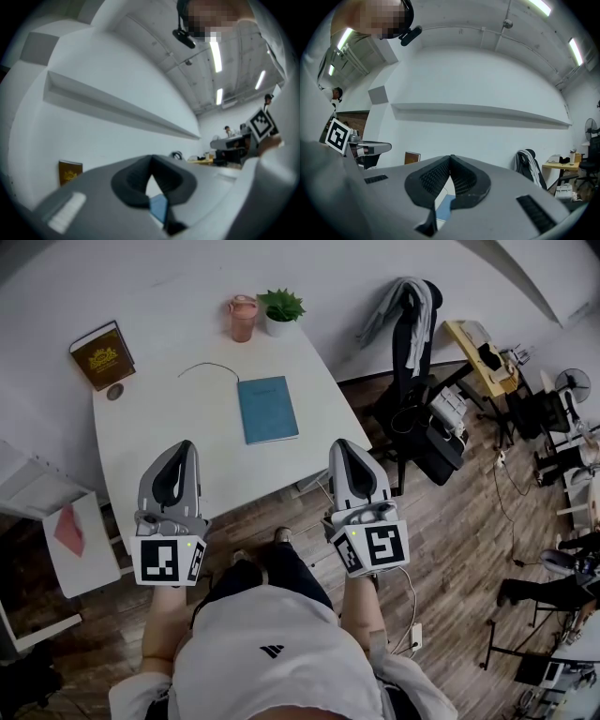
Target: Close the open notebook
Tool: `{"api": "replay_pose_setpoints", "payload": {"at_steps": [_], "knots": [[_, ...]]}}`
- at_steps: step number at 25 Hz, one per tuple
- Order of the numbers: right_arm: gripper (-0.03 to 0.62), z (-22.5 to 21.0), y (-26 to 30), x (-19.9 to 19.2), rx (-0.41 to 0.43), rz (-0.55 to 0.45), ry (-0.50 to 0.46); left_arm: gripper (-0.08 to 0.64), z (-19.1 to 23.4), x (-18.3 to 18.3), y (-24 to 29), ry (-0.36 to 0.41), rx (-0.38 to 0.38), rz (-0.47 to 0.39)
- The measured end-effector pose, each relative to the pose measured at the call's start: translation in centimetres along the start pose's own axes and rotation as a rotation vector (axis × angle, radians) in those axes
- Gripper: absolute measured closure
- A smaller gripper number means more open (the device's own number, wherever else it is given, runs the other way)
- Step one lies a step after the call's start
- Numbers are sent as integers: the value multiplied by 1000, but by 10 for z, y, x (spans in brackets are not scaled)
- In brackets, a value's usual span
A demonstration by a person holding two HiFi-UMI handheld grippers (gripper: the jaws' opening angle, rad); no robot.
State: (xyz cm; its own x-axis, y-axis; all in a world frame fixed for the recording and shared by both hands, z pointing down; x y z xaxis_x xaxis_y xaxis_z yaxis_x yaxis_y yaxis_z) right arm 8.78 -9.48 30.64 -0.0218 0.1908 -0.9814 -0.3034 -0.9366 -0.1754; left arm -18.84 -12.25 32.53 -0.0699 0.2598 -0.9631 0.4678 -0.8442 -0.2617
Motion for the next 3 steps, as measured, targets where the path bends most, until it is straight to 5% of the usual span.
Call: {"api": "replay_pose_setpoints", "payload": {"at_steps": [3], "knots": [[600,1,2,-1,1,2,2,551,2,-2,-1,2,4,11]]}}
Point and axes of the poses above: the fingertips, and each gripper's own axes: y forward along the fingers, z to its left, x out of its top, the point moved 8 cm from there along -y, backward along the fingers, and after that the axes turned 7 degrees about -z, right-handed, at the moved point
